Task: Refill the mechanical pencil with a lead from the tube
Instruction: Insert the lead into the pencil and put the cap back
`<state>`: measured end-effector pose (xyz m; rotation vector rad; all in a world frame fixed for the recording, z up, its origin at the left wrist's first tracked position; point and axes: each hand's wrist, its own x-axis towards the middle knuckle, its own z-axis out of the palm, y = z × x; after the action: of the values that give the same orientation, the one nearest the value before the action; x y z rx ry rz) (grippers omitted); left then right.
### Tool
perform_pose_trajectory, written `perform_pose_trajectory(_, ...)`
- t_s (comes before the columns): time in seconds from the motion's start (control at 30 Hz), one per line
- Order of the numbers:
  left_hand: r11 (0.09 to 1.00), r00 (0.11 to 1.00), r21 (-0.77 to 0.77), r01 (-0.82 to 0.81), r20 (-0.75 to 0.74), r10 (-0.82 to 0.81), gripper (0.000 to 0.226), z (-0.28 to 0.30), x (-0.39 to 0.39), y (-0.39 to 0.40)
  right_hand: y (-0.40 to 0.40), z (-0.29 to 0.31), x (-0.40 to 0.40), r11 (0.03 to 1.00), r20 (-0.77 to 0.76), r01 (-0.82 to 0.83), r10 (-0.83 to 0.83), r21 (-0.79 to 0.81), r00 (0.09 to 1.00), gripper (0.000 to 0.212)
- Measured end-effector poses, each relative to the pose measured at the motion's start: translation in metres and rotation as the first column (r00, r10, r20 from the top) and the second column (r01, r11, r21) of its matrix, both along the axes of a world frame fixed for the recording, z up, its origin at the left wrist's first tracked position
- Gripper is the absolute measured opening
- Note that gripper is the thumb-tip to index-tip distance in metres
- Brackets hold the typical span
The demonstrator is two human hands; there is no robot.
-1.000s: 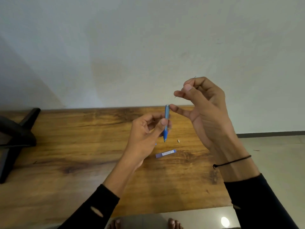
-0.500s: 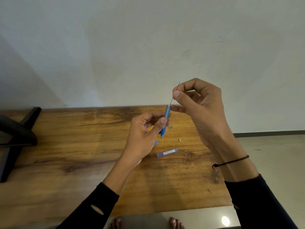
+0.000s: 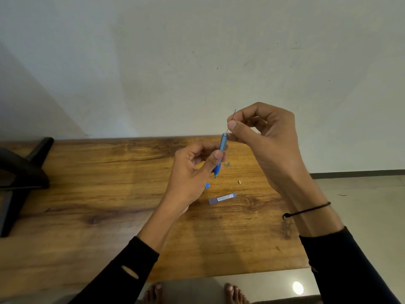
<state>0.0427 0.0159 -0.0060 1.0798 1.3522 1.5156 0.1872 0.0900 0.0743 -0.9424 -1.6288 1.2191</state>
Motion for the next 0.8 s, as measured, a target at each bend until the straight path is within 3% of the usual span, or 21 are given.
perform_pose_trajectory(0.57,1.0,1.0,0.017,-0.002,0.031,0.001,0.013,-0.009,-0.003,0.002,0.008,-0.011,0.007,1.0,-0.022,0.028,-0.028,-0.002,0.999,0.007)
perform_pose_trajectory(0.6,1.0,1.0,0.022,-0.005,0.03,0.004,0.013,-0.009,-0.004,0.002,0.012,-0.015,0.012,0.998,0.054,0.056,-0.058,0.028,0.997,0.007)
perform_pose_trajectory(0.67,0.999,0.999,0.033,-0.01,0.031,0.009,0.013,-0.01,-0.006,0.003,0.025,-0.028,0.026,0.989,0.346,0.077,-0.115,0.123,0.931,0.007)
perform_pose_trajectory(0.73,0.999,1.0,0.039,-0.014,0.026,0.013,0.012,-0.01,-0.006,0.003,0.033,-0.044,0.04,0.992,0.663,-0.014,-0.074,0.126,0.745,0.01)
perform_pose_trajectory(0.8,0.999,1.0,0.036,-0.017,0.024,0.017,0.013,-0.01,-0.006,0.004,0.034,-0.062,0.046,0.992,0.856,-0.127,0.055,0.012,0.514,0.016)
